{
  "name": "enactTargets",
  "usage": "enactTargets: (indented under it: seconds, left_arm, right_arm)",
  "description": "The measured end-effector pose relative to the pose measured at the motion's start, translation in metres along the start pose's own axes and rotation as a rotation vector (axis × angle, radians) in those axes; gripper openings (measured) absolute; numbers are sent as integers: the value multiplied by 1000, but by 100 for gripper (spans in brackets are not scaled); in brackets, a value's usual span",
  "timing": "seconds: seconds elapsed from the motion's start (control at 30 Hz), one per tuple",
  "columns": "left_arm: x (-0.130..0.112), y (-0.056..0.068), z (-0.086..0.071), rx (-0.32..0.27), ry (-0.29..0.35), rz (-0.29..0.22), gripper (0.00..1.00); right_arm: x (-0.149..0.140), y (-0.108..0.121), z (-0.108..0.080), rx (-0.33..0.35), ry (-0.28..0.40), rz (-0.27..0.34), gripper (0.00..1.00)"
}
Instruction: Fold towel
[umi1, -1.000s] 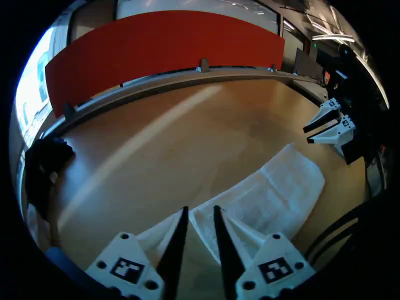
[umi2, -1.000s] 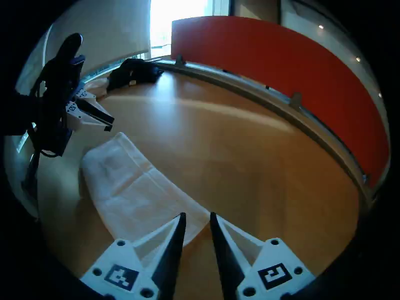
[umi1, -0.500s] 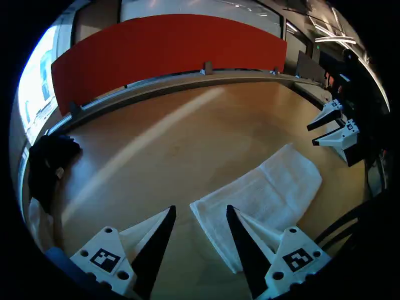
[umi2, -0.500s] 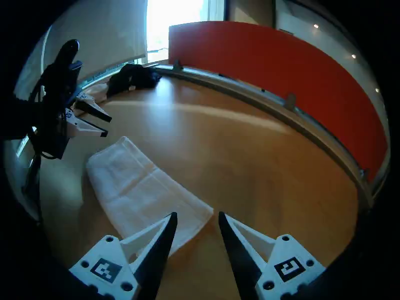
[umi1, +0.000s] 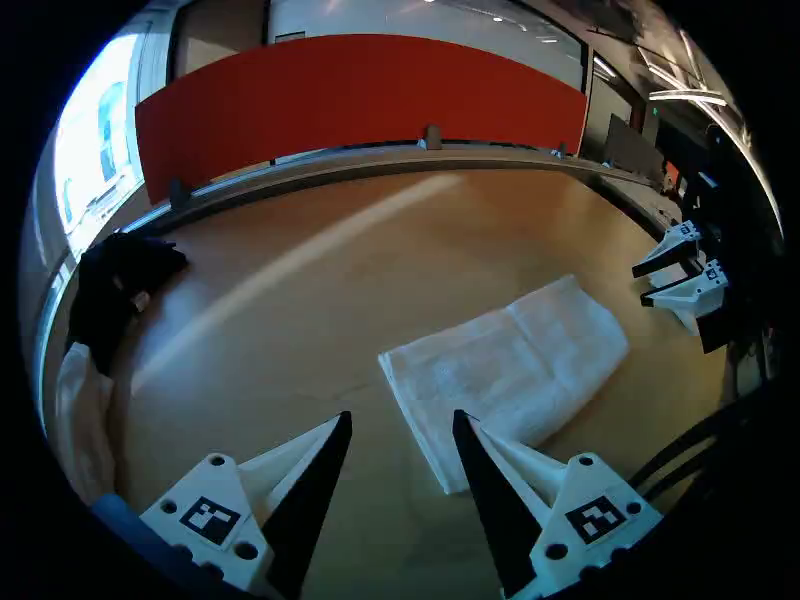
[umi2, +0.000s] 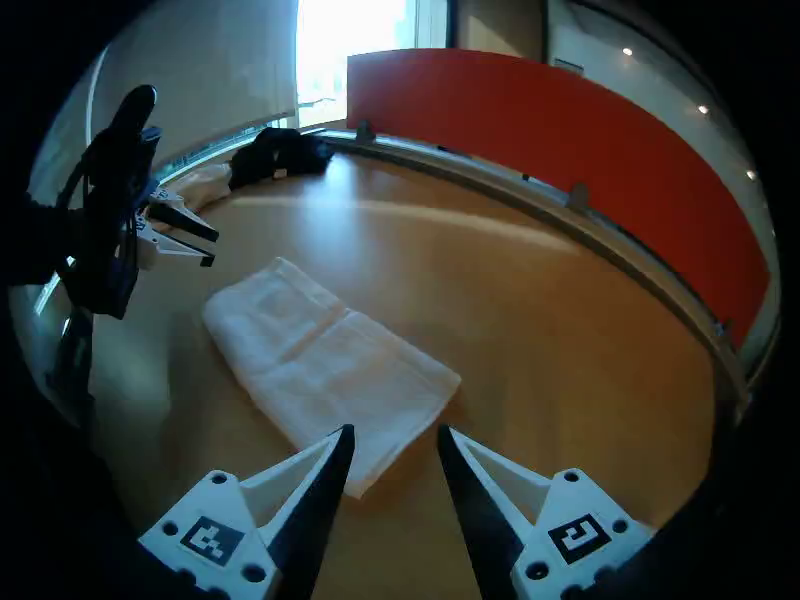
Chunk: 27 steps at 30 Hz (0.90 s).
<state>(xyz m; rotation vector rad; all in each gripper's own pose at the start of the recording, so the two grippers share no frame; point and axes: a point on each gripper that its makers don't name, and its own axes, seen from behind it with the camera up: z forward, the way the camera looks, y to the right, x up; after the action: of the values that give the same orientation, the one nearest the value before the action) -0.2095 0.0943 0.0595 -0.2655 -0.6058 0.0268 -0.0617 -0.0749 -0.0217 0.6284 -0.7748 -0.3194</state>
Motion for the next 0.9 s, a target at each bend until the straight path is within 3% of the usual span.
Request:
enactTargets:
  seconds: [0.37,0.9]
  left_arm:
    - [-26,0,-26,32,3,-57,74]
    - [-61,-18,-82,126,6,-138,74]
  right_arm:
    - [-13,-11,-8,2,-1,13,63]
    - [-45,-21,14,44,-66,-29,63]
